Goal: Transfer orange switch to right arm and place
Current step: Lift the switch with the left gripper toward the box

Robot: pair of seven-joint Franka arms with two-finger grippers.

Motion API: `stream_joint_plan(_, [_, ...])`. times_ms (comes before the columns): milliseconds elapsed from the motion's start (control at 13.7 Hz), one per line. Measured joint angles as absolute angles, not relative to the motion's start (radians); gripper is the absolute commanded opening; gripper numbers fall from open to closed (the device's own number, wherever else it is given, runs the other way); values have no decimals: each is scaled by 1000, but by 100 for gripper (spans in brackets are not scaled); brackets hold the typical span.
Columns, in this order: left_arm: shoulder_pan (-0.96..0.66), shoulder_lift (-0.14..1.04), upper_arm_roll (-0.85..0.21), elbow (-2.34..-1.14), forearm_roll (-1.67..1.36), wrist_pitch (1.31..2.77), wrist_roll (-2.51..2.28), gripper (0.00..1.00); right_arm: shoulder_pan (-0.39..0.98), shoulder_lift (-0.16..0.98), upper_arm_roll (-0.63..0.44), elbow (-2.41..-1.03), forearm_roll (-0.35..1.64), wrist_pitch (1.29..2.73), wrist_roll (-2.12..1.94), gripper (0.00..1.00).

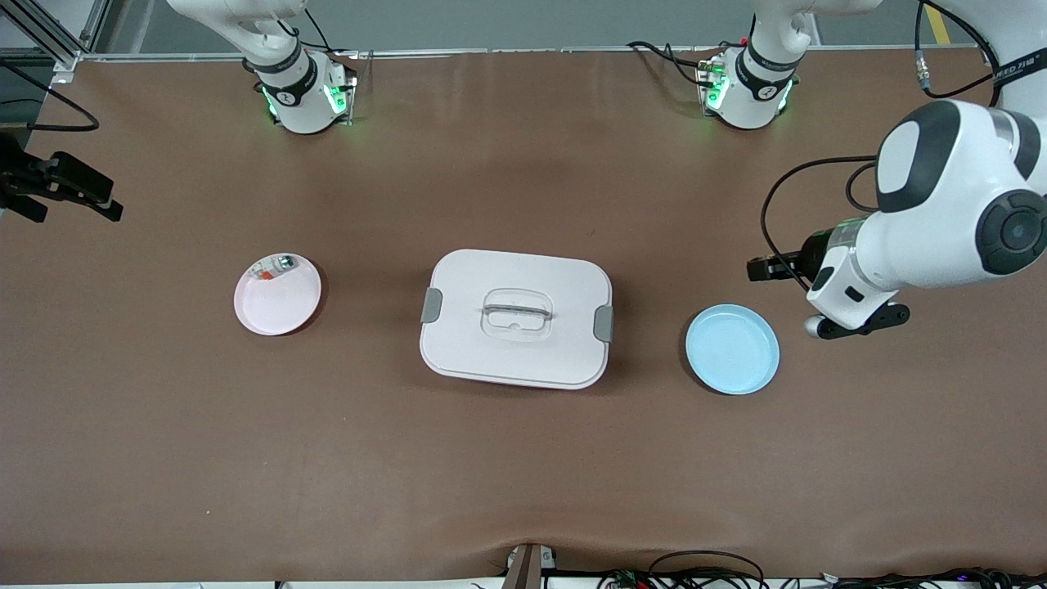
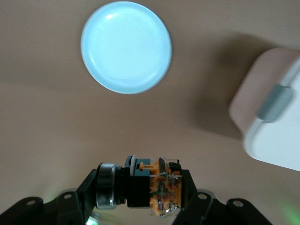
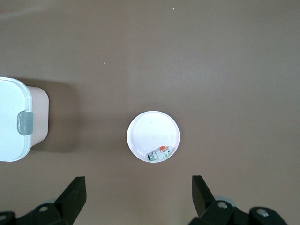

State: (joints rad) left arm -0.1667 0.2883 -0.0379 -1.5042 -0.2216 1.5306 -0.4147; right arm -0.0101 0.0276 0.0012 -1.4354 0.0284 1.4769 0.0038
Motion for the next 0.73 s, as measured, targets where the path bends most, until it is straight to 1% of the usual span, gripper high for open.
stream_joint_plan(292, [-173,281,-98,-1455,-343,1517,-677,21,-21,28,-4,-1435,27,1473,3,100])
stream_joint_plan(512, [-180,281,-149,-1419,-380,1522,-869,21,-24,27,-4,-1431,27,1477,2,100])
stream_joint_plan(731, [-182,281,-199,-1408,-420,1577,-1026,21,-29,27,-4,-1431,26,1475,2,100])
